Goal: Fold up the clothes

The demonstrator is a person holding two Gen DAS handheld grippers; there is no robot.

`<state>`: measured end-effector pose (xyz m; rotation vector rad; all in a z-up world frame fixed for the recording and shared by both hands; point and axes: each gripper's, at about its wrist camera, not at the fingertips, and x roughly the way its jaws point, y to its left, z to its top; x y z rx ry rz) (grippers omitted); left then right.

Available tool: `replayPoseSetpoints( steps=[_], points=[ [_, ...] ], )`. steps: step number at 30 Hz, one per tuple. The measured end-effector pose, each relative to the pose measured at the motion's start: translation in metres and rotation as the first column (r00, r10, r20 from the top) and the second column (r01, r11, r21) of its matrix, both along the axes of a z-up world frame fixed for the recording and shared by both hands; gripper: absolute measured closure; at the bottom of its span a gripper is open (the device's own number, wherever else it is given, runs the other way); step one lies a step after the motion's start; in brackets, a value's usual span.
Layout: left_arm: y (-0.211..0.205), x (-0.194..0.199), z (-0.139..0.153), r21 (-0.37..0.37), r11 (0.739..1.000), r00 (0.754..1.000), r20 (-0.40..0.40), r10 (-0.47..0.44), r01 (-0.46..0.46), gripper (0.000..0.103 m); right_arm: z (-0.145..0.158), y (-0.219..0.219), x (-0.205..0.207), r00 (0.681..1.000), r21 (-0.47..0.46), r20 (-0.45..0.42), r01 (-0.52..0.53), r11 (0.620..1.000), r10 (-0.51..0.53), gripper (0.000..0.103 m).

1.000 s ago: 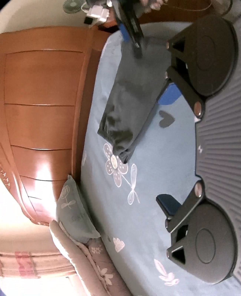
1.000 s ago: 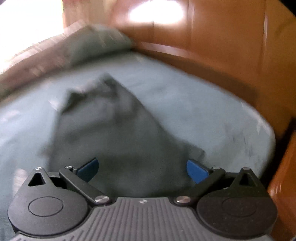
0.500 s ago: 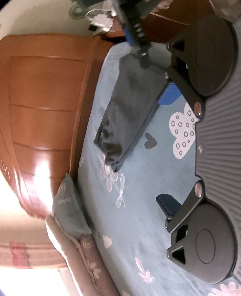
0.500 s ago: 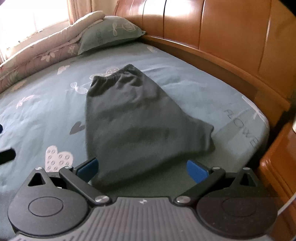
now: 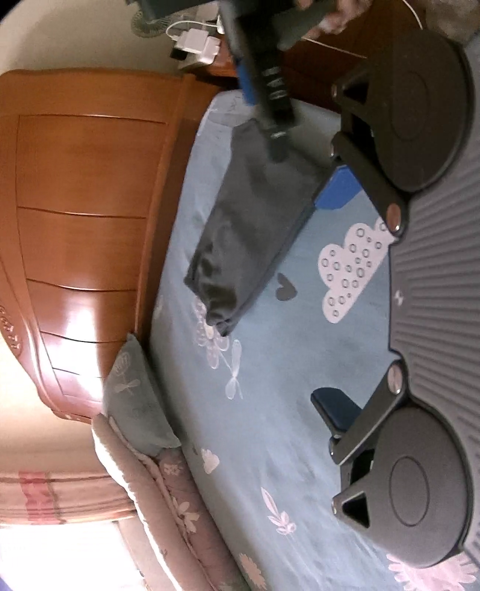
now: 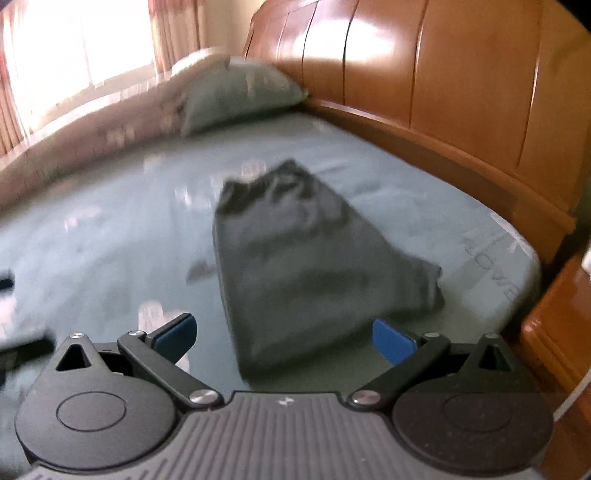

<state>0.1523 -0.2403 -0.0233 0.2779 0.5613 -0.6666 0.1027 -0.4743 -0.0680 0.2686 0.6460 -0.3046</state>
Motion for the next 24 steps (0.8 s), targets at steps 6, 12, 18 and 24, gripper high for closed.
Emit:
replayPoseSetpoints(
  steps=[6, 12, 18, 24],
  points=[
    [0.007, -0.007, 0.005, 0.007, 0.999, 0.999, -0.012, 0.05, -0.05, 0.001, -0.039, -0.036, 0.032, 1.0, 0.14, 0.006, -0.026, 0.99, 0.025, 0.0],
    [0.006, 0.0, 0.011, -0.003, 0.996, 0.995, -0.049, 0.088, -0.088, 0.001, -0.038, -0.036, 0.019, 0.996, 0.191, -0.087, 0.043, 0.981, -0.027, 0.0],
    [-0.012, 0.006, 0.023, 0.027, 0.994, 0.994, -0.037, 0.102, -0.101, 0.001, 0.01, -0.017, -0.002, 0.996, 0.163, -0.073, 0.059, 0.985, -0.048, 0.0],
    [-0.02, 0.008, 0.039, 0.009, 0.998, 0.995, -0.076, 0.07, -0.07, 0.001, 0.044, 0.007, -0.012, 0.995, 0.07, -0.093, 0.041, 0.997, -0.034, 0.0]
  ],
)
